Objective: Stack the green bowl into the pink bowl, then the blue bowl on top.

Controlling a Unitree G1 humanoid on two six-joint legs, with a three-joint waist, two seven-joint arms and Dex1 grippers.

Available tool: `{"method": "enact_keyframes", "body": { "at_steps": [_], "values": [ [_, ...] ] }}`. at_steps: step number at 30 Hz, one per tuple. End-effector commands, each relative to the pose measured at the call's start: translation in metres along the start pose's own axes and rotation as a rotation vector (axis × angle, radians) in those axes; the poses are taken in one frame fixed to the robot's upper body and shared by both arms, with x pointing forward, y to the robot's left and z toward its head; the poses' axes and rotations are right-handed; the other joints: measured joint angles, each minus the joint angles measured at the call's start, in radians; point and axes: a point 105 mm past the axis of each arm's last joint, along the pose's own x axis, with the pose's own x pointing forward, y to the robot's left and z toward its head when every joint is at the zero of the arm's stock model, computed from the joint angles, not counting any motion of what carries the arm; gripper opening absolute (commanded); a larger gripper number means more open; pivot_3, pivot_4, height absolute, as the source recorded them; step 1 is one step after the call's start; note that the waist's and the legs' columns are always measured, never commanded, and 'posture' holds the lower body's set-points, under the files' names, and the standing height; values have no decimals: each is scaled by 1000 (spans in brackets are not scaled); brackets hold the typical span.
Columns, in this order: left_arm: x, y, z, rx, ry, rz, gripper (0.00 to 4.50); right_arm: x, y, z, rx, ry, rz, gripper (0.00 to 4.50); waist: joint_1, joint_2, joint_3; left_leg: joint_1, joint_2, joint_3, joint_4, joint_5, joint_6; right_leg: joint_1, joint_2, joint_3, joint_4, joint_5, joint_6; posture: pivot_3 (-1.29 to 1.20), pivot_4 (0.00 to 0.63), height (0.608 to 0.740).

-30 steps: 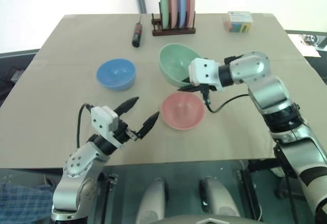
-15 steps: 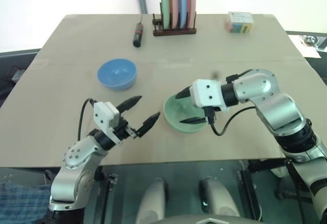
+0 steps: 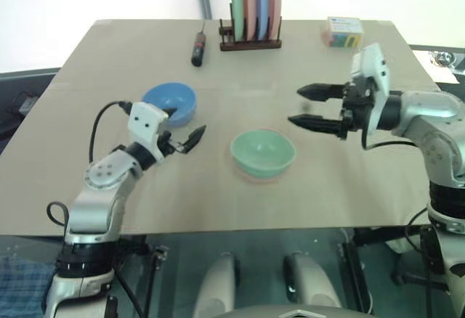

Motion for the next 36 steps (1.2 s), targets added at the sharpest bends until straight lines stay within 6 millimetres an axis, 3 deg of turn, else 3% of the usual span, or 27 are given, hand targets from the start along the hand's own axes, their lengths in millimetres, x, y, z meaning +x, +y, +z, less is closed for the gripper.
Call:
{"method": "enact_keyframes", "body": {
  "at_steps": [1, 5, 14, 15, 20, 24, 25, 27, 29, 36],
  "values": [
    [11, 9, -5, 96, 65, -27, 4500, -17, -1, 11, -24, -32, -58, 3365, 0, 0, 0, 0, 0, 0, 0, 0, 0, 0, 0, 0, 0, 0, 0, 0, 150, 740],
    [26, 17, -26, 175, 189, -64, 4500, -21, 5, 17, -29, -47, -80, 3365, -3, 0, 0, 0, 0, 0, -1, 0, 0, -1, 0, 0, 0, 0, 0, 0, 150, 740],
    [58, 18, -37, 228, 273, -161, 4500, -18, 8, 21, -55, -36, -103, 3365, 2, 0, 0, -1, -1, 0, -1, 0, 0, -1, 0, 0, 0, 0, 0, 0, 150, 740],
    [60, 18, -35, 239, 269, -172, 3981, -18, 8, 21, -58, -33, -105, 3409, 3, 0, 0, -1, -1, 0, -1, 0, 0, -1, 0, 0, 0, 0, 0, 0, 150, 740],
    [66, 19, -31, 265, 265, -195, 2291, -19, 8, 22, -61, -29, -109, 3409, 2, 0, 0, -1, -1, 0, -1, 0, 0, -1, 0, 0, 0, 0, 0, 0, 150, 740],
    [67, 19, -31, 274, 264, -209, 365, -21, 7, 22, -61, -26, -114, 3409, 1, -1, 0, -1, -1, 0, -1, 0, 0, -1, 0, 0, 0, 0, 0, 0, 150, 740],
    [69, 18, -26, 281, 246, -217, 139, -21, 7, 22, -61, -25, -115, 3409, 2, -1, 0, -1, -1, 0, -1, 0, 0, -1, 0, 0, 1, 0, 0, 0, 150, 740],
    [72, 16, -15, 289, 207, -230, 8, -21, 7, 22, -60, -24, -115, 3409, 2, 0, 0, -1, -1, 0, 0, 0, 0, -1, 0, 0, 1, 0, 0, 0, 150, 740],
    [79, 6, 8, 295, 124, -268, 8, -21, 6, 22, -61, -22, -117, 3409, 4, -1, 0, -2, -1, 0, 0, 0, 0, -1, 0, 0, 1, 0, 0, 0, 150, 740],
    [87, -35, 64, 373, -54, -448, 8, -20, 4, 22, -67, -19, -118, 3409, 6, -1, 0, -3, -1, -1, 1, 0, 0, -1, 0, 0, 0, 0, 0, 0, 150, 740]
  ]
}}
